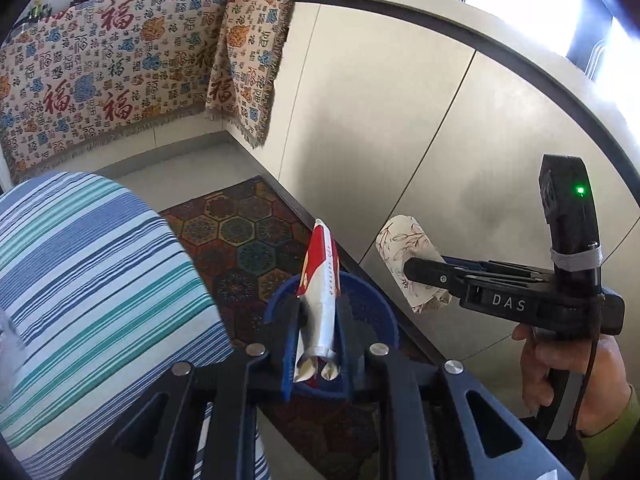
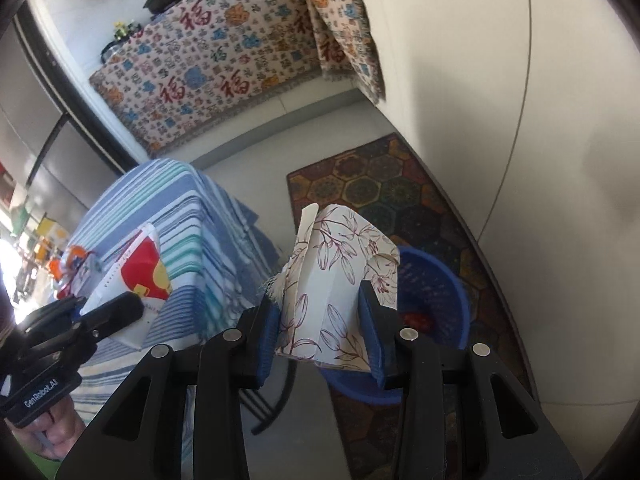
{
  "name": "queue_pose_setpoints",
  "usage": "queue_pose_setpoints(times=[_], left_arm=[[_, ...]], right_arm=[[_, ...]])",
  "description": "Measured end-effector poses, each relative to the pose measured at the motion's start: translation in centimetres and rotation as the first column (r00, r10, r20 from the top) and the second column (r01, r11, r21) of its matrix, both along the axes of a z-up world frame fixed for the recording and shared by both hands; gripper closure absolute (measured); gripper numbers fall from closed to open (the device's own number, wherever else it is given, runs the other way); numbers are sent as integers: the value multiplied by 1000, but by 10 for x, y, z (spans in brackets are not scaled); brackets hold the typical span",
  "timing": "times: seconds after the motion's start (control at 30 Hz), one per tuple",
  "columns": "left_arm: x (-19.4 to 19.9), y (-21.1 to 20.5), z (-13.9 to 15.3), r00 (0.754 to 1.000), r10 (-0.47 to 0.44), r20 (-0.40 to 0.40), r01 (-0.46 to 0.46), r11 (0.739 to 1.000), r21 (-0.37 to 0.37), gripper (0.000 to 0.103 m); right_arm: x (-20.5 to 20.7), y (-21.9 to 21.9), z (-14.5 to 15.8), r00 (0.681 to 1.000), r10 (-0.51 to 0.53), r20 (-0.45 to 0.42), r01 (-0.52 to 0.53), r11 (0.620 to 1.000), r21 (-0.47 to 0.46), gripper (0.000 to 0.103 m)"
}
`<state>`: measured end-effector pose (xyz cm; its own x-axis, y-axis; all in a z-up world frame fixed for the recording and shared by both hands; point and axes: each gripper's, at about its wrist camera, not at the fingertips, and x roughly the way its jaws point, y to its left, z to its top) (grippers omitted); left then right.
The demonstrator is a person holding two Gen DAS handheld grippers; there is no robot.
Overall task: Collect trash
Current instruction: 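Carry both items over the blue wastebasket and open both tools to drop them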
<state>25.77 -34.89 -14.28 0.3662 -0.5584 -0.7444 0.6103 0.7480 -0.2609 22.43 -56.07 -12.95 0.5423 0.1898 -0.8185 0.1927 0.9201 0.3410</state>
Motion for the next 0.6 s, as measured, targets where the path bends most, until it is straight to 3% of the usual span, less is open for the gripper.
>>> queue_pose_setpoints(times=[0.23,0.6], left_arm=[[14,-50,-39,999,-8,-52,9,1000,28,83],[35,-88,-86,995,-9,-102,16,998,64,76]], right_arm=[[-2,-37,-30,998,-68,-5,68,995,71,64],[-2,-64,-51,993,-116,-21,117,979,167,62]])
